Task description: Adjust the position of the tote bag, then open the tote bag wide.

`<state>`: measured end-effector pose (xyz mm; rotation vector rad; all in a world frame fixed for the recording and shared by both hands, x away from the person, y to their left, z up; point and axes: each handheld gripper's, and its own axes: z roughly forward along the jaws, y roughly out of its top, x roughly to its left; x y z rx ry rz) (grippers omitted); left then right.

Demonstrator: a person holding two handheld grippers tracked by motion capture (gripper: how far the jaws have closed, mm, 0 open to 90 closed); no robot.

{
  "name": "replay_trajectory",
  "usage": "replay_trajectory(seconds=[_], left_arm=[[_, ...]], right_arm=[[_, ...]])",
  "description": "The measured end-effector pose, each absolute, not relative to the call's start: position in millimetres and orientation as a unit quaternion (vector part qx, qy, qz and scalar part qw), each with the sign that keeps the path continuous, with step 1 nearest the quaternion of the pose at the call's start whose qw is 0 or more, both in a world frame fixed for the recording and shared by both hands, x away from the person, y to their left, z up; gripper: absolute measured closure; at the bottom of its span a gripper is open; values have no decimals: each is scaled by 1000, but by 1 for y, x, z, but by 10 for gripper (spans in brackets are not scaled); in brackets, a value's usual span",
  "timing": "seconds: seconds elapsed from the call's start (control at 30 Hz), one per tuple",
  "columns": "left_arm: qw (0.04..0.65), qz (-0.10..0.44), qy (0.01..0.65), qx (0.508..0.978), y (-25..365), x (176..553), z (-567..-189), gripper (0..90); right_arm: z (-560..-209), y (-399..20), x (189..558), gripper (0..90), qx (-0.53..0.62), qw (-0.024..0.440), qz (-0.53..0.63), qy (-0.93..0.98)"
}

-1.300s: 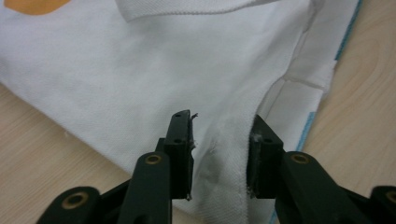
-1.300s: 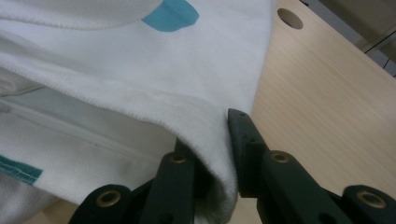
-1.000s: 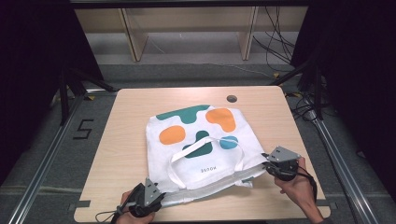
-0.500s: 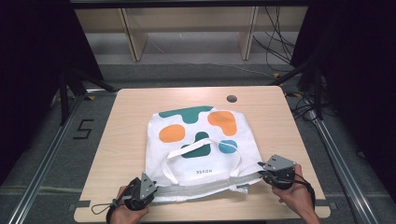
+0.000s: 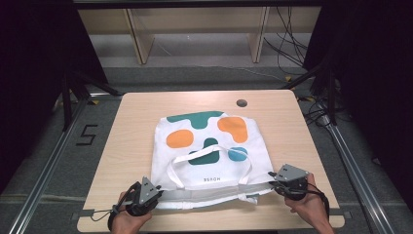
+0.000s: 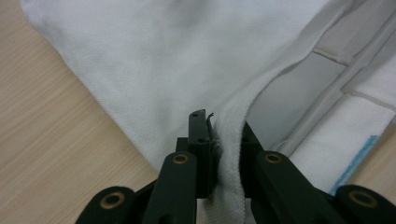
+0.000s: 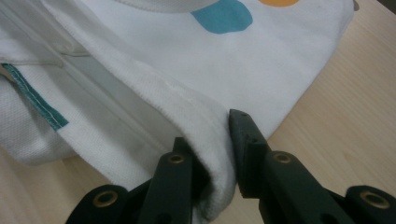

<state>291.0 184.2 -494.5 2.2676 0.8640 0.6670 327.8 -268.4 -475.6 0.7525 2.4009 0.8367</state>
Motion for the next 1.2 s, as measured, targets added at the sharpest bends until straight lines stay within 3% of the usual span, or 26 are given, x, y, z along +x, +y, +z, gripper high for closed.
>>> replay_trajectory(seconds=[0.4,0.43,0.5,0.53,0.57,0.73,1.2], left_arm=[[321,255,314,856,184,292,-494,821],[324,246,340,848,182,288,-494,820],[321,258,314,856,185,291,-491,821],[329,246,340,846,183,287,-493,821],[328,256,315,853,185,291,-491,821],[334,260,312,851,185,292,-490,813],[406,285,318,808,187,287,-447,859]], right_arm=[[-478,-274,297,785,289,223,316,876],[-478,-274,296,785,281,222,315,879],[-478,-274,294,784,281,226,316,877],[-477,-275,293,784,283,225,318,876],[-477,-275,293,784,283,225,319,876],[-477,-276,295,785,288,227,325,872],[-436,-281,308,797,292,291,384,826]])
